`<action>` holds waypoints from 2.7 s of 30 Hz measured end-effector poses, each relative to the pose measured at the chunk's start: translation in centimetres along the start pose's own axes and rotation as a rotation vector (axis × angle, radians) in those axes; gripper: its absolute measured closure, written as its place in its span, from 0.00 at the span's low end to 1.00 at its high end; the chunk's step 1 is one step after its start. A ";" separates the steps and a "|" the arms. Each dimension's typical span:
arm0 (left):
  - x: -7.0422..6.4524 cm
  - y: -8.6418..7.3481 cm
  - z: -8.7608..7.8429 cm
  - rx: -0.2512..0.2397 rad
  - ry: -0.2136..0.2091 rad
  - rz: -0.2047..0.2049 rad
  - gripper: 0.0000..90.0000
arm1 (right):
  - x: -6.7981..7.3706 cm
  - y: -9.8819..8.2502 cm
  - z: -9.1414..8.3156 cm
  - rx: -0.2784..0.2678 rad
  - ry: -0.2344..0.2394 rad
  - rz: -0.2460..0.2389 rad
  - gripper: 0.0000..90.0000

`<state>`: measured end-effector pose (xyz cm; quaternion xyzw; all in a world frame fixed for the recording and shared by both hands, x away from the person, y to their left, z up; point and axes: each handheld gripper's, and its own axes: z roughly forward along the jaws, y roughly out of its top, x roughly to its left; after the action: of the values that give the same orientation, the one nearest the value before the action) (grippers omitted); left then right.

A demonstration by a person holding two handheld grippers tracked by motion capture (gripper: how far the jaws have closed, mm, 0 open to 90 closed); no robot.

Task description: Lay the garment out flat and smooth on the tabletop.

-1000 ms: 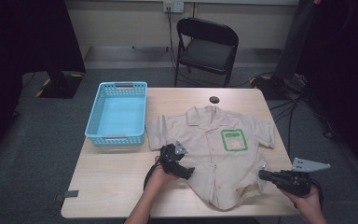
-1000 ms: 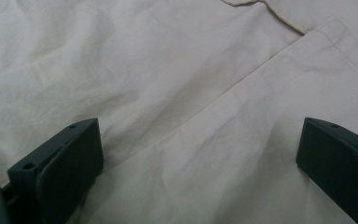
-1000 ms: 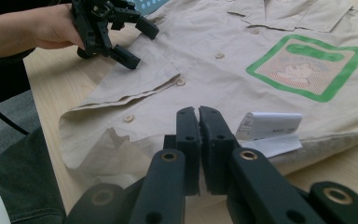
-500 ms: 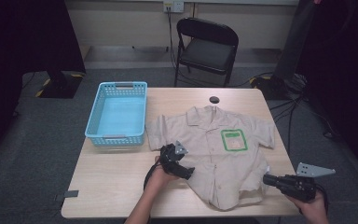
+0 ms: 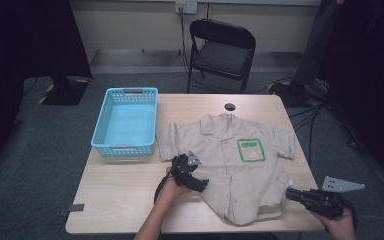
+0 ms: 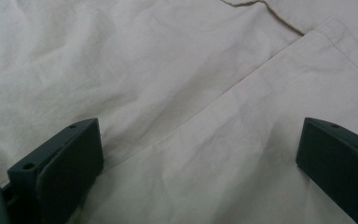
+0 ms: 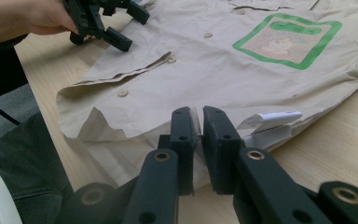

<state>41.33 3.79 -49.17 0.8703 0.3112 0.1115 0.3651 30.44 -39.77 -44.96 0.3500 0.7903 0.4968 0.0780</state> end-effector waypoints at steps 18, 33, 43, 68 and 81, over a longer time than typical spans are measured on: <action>0.0 0.0 0.0 0.000 0.000 0.000 0.00 | -0.2 -0.1 -2.1 0.025 -0.109 0.019 0.45; 0.0 0.0 0.0 0.000 0.000 0.000 0.00 | -1.0 0.8 -0.5 0.028 -0.154 0.038 0.08; 0.0 0.0 0.0 0.000 -0.001 0.000 0.00 | -1.2 1.8 1.2 0.040 -0.184 0.021 0.00; 0.0 0.0 0.0 0.000 -0.001 0.000 0.00 | -2.1 3.8 5.2 0.076 -0.200 -0.009 0.00; 0.0 0.0 0.0 0.000 0.000 0.000 0.00 | -2.7 4.9 7.1 0.080 -0.214 -0.026 0.00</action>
<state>41.33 3.79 -49.18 0.8703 0.3111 0.1113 0.3651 38.07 -35.03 -44.98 0.3937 0.8011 0.4237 0.1540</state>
